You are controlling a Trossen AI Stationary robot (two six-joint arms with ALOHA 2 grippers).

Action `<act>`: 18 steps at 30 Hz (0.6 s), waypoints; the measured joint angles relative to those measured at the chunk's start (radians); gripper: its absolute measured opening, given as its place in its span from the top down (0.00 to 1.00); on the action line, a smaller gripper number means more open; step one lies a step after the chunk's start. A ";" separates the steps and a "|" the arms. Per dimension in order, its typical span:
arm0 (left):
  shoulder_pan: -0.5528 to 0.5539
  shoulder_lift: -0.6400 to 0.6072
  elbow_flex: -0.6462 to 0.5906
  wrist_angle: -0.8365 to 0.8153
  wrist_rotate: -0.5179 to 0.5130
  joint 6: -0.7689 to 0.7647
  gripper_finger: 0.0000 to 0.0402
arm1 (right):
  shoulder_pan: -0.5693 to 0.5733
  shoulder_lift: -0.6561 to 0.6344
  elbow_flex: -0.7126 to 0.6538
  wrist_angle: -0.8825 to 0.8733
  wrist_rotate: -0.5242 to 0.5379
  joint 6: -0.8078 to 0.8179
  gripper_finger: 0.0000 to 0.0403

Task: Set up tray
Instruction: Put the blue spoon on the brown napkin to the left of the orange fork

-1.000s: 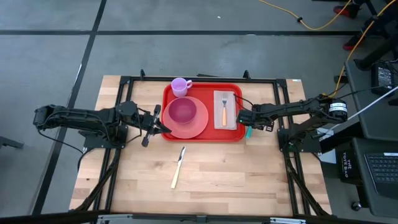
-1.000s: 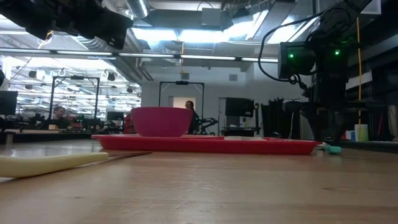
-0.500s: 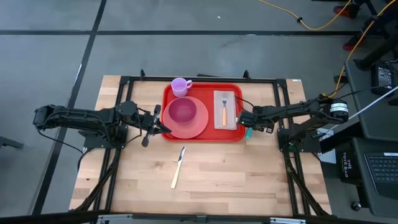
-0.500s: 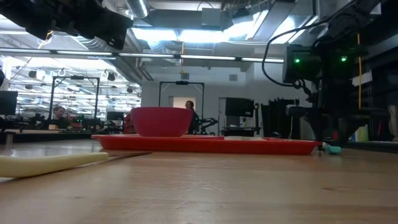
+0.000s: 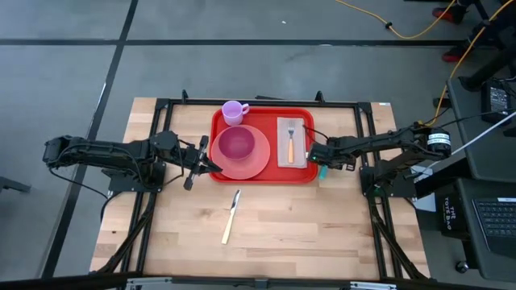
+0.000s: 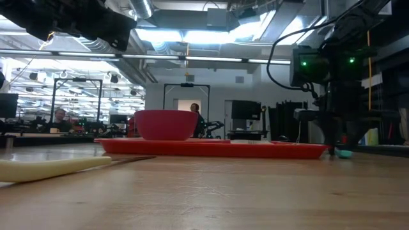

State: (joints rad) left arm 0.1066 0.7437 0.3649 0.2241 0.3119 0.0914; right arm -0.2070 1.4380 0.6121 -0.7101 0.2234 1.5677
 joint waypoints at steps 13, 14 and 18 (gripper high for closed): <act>0.000 0.000 0.000 -0.004 0.000 0.000 0.99 | -0.006 -0.004 0.000 -0.024 0.011 -0.009 0.86; 0.000 0.000 0.000 -0.004 0.000 0.000 0.99 | -0.008 -0.007 0.000 -0.023 0.014 -0.019 0.86; 0.000 0.000 0.000 -0.004 0.000 0.000 0.99 | -0.008 -0.041 -0.005 -0.036 0.022 -0.060 0.86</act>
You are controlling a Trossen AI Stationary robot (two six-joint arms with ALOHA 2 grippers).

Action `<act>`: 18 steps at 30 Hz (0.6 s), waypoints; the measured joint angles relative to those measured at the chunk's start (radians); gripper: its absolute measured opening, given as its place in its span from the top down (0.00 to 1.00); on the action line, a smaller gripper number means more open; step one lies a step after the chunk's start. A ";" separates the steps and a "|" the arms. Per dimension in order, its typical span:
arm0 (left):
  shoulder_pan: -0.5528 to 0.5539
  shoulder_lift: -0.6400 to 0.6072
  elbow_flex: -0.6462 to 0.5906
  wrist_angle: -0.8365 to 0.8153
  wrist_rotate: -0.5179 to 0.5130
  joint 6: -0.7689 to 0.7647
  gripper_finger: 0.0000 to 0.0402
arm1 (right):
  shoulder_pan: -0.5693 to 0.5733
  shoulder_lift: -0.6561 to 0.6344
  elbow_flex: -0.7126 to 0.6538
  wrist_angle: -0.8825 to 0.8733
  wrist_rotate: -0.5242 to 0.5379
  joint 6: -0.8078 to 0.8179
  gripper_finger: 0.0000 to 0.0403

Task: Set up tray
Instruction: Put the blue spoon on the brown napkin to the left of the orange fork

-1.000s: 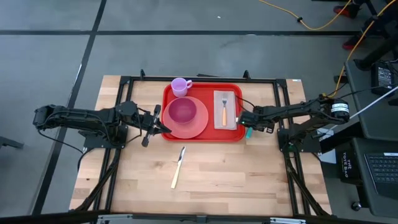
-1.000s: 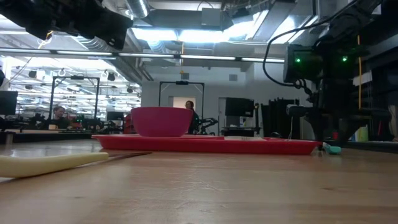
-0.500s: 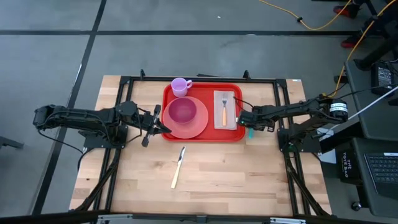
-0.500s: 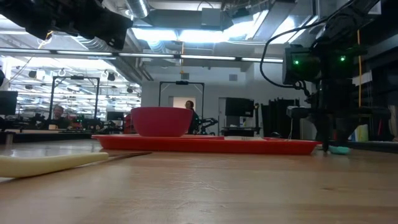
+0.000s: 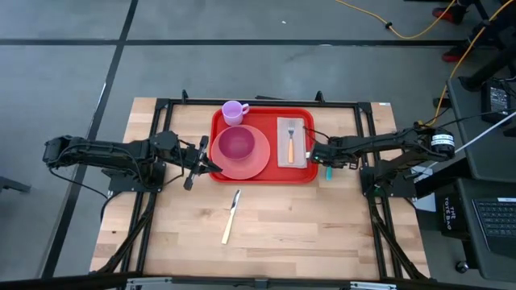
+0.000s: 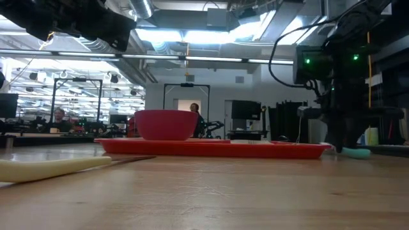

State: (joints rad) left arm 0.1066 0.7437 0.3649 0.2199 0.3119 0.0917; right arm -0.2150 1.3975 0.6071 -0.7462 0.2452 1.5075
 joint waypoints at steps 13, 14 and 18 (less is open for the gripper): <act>0.000 0.000 0.000 -0.048 0.000 0.000 0.99 | 0.009 -0.214 0.002 -0.023 -0.010 -0.288 0.86; 0.000 0.000 0.000 -0.058 0.000 0.000 0.99 | 0.013 -0.227 0.002 -0.023 -0.011 -0.316 0.86; 0.000 0.000 0.000 -0.081 -0.004 -0.001 0.99 | 0.042 -0.262 0.003 -0.023 -0.012 -0.457 0.86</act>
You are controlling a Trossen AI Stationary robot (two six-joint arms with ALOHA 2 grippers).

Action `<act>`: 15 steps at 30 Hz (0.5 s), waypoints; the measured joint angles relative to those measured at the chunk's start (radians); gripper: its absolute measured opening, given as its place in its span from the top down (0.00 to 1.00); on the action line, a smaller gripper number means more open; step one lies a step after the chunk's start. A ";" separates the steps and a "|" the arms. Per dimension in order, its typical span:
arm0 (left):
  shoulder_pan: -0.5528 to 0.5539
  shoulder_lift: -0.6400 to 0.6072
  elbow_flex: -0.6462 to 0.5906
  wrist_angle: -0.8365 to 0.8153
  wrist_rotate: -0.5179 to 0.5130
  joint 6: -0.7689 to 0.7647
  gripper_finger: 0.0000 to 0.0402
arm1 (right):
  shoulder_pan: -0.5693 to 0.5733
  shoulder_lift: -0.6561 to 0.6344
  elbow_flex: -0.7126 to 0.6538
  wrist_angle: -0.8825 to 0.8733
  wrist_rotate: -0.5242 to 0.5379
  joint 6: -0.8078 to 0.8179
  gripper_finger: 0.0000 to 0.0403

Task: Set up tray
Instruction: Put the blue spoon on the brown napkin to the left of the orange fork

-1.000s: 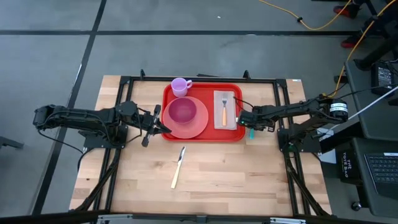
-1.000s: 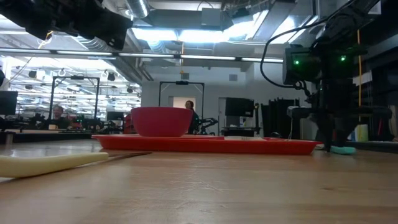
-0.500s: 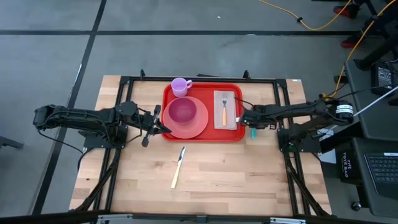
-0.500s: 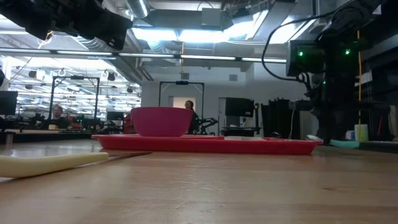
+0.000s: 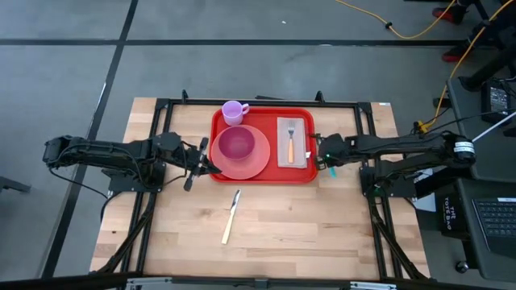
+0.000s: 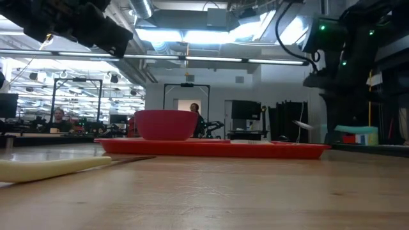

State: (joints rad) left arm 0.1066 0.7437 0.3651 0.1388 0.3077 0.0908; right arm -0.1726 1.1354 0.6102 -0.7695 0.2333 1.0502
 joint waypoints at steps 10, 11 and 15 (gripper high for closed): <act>0.000 0.000 0.000 -0.029 0.000 -0.026 0.99 | 0.039 -0.010 0.000 0.013 -0.018 -0.307 0.86; 0.000 0.000 0.000 -0.026 0.000 -0.026 0.99 | 0.039 -0.010 0.000 0.024 -0.018 -0.339 0.86; 0.000 0.000 0.000 -0.003 0.000 -0.026 0.99 | 0.039 -0.013 0.001 0.090 0.004 -0.465 0.86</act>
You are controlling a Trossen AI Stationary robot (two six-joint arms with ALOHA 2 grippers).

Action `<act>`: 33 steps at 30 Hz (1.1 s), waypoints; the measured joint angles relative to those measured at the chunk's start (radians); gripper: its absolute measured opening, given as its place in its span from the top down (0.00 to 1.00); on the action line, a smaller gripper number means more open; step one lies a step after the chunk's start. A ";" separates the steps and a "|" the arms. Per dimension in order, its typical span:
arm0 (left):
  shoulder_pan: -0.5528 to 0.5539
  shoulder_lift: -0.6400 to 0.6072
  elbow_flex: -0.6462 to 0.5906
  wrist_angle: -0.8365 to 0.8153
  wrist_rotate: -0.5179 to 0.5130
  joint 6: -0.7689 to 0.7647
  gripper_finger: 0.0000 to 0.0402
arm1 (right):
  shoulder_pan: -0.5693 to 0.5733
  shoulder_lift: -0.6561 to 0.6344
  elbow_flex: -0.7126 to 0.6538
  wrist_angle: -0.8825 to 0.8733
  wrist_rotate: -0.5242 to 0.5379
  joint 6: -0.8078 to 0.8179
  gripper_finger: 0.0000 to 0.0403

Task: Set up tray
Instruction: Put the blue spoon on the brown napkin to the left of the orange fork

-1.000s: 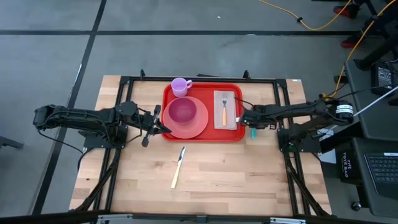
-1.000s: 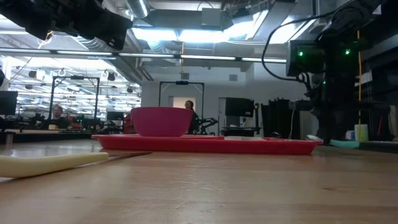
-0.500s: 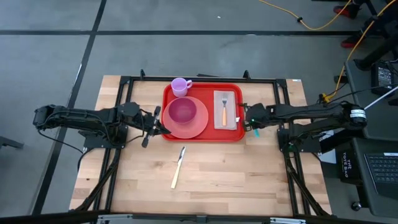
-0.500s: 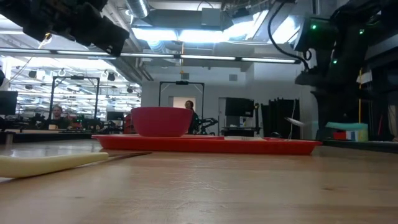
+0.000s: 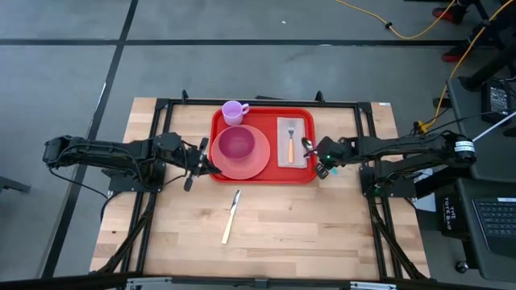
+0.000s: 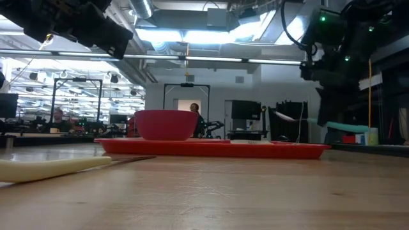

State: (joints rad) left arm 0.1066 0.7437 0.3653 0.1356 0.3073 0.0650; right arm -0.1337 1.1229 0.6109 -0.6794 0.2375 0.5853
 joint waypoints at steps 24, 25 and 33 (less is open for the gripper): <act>0.000 0.000 0.000 0.025 -0.096 0.000 0.99 | 0.083 0.069 -0.055 0.599 0.042 -0.041 0.86; 0.000 0.000 0.000 0.025 -0.105 0.000 0.99 | 0.088 0.087 -0.054 0.631 0.048 -0.030 0.86; 0.000 0.000 0.000 0.025 -0.107 0.000 0.99 | 0.099 0.284 0.057 0.651 0.050 0.070 0.86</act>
State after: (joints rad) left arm 0.1070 0.7437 0.3653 0.1604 0.2005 0.0650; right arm -0.0349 1.4065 0.6676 -0.0281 0.2874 0.6552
